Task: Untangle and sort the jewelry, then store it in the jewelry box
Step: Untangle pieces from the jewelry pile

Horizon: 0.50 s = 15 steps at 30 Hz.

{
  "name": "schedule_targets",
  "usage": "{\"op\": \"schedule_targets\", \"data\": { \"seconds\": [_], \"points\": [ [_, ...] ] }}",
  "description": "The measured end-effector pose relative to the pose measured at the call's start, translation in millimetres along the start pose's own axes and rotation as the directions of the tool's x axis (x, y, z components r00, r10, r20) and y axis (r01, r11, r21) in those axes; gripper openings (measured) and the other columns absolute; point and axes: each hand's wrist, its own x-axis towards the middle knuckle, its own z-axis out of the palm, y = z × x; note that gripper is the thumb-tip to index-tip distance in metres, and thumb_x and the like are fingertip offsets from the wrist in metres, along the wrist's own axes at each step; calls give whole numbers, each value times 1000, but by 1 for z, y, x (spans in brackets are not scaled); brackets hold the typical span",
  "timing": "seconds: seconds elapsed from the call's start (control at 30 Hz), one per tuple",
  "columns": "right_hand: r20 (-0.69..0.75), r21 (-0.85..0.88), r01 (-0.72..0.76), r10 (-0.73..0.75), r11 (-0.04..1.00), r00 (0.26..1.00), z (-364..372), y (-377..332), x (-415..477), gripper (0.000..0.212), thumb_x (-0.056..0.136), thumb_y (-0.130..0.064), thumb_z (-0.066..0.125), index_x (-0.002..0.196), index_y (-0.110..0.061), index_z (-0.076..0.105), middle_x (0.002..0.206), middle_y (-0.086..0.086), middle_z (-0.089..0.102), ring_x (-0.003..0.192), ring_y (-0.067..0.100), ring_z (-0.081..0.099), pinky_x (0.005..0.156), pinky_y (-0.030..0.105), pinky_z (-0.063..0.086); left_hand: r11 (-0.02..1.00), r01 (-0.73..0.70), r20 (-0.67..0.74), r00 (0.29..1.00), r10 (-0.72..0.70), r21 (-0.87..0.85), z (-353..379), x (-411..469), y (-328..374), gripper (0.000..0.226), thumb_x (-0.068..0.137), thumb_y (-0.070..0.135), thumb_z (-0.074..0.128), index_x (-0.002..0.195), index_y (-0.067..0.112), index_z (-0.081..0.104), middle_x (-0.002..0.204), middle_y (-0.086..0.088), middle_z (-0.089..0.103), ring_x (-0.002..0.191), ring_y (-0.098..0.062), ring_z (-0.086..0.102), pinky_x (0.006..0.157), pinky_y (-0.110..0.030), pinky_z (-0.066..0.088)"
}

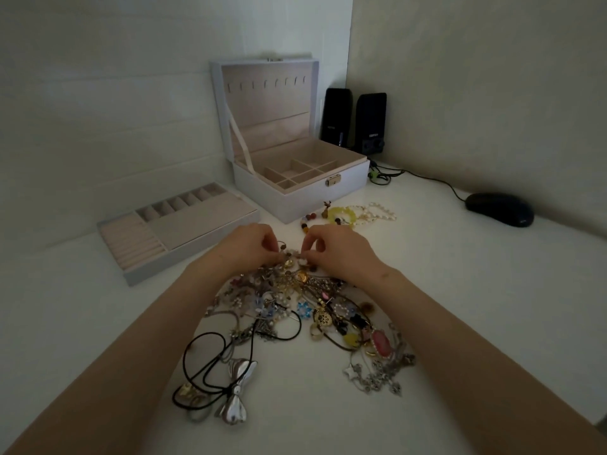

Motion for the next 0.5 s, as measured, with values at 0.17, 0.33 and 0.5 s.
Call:
{"op": "schedule_targets", "data": {
  "seconds": [0.17,0.33,0.5],
  "points": [
    [16,27,-6,5,1000,1000,1,-3,-2,6,87,-25,62,88,-20,63,92,-5,59,86,12,54,72,28,45,991,-74,-74,995,66,-115,0,-6,3,10,85,16,66,85,18,56,81,4,59,73,-11,56,63,-22,42],
    [-28,508,-47,71,860,997,-9,3,-4,10,91,-15,60,81,-15,60,79,-3,69,73,7,63,66,20,49,814,-124,-163,986,37,-568,-4,-11,11,4,88,7,62,89,7,58,78,-1,70,67,-10,66,68,-25,53],
    [-8,863,-59,131,501,991,-23,3,-6,7,96,-9,51,92,-5,55,72,4,70,68,17,68,69,27,57,597,-141,-180,984,-6,-790,-8,-12,17,7,93,5,54,96,5,60,92,-12,69,72,-16,68,68,-24,58]
  ]
}}
